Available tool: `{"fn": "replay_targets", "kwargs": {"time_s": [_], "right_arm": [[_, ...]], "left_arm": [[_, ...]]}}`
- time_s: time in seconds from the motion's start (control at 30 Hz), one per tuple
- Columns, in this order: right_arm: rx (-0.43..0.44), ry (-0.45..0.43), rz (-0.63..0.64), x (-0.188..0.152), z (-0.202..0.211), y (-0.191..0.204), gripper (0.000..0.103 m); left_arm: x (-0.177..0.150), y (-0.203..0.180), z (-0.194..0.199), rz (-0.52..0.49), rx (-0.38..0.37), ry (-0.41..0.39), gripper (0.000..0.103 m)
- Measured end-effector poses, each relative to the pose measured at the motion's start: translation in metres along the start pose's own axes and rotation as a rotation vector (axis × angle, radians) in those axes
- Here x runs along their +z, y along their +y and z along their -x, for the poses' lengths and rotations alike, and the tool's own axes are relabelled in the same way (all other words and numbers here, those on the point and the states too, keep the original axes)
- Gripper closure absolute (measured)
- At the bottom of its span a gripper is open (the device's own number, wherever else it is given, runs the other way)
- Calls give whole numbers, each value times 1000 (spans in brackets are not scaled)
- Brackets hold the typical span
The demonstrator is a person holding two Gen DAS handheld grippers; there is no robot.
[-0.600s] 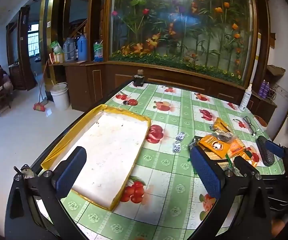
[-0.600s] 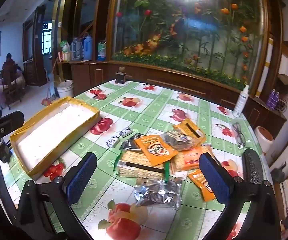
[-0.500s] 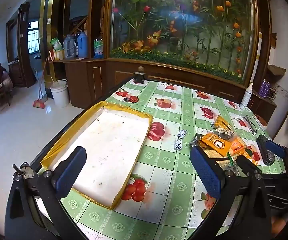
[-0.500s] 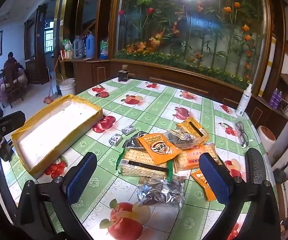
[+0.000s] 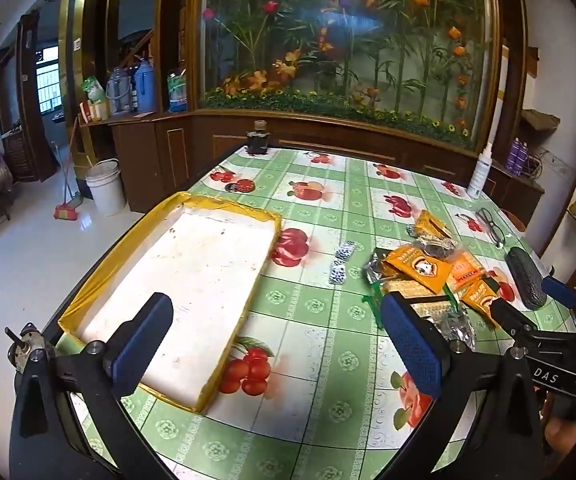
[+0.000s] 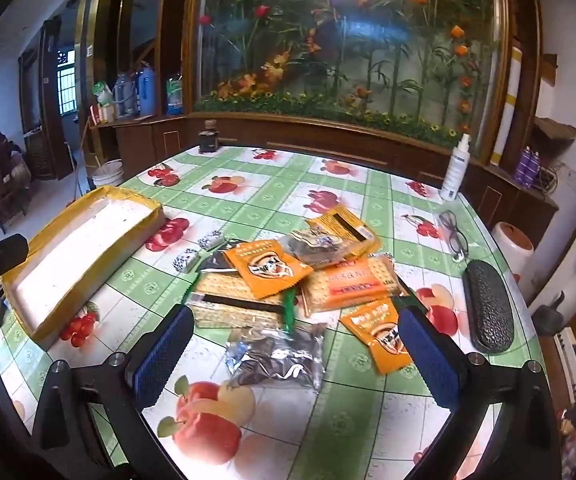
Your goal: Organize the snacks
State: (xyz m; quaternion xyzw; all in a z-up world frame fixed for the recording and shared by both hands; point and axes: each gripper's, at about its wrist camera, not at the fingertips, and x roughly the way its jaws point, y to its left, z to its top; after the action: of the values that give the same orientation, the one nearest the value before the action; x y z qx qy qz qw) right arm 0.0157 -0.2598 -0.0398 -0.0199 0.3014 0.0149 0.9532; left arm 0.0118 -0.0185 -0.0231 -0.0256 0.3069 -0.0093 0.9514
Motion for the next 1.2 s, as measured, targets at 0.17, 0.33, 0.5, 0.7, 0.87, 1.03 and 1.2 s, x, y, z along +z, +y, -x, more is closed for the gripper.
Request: {"fn": "replay_targets", "kwargs": {"time_s": [0.17,0.33,0.5,0.7,0.87,1.03,1.2], "right_arm": [[-12,4,-31,-6,1,-16,0],[-16,4,-75,-15,4,-36,0],[-24,13,-98,-23,5,-48,0],[-29,30,-104,-31,4,-54,0],[-37,31,-104,-32,5,-55,0],[-106,22,-82,-30,8,-51,0],[-181,-1,-38,-26,16,-40,0]], "left_arm": [[-5,-16,-4,-41,-23,11,0],[-10,-26,-14,-57,-75,38,0],[-15,-35,-22,-82,-76,63,0],[-18,-46,-24,-116,-70,68,0],[-16,-50,-19,-135,-45,50,0],[-11,-49,-15,-136,-11,23,0],[-9,-44,-14,-118,-11,24,0]]}}
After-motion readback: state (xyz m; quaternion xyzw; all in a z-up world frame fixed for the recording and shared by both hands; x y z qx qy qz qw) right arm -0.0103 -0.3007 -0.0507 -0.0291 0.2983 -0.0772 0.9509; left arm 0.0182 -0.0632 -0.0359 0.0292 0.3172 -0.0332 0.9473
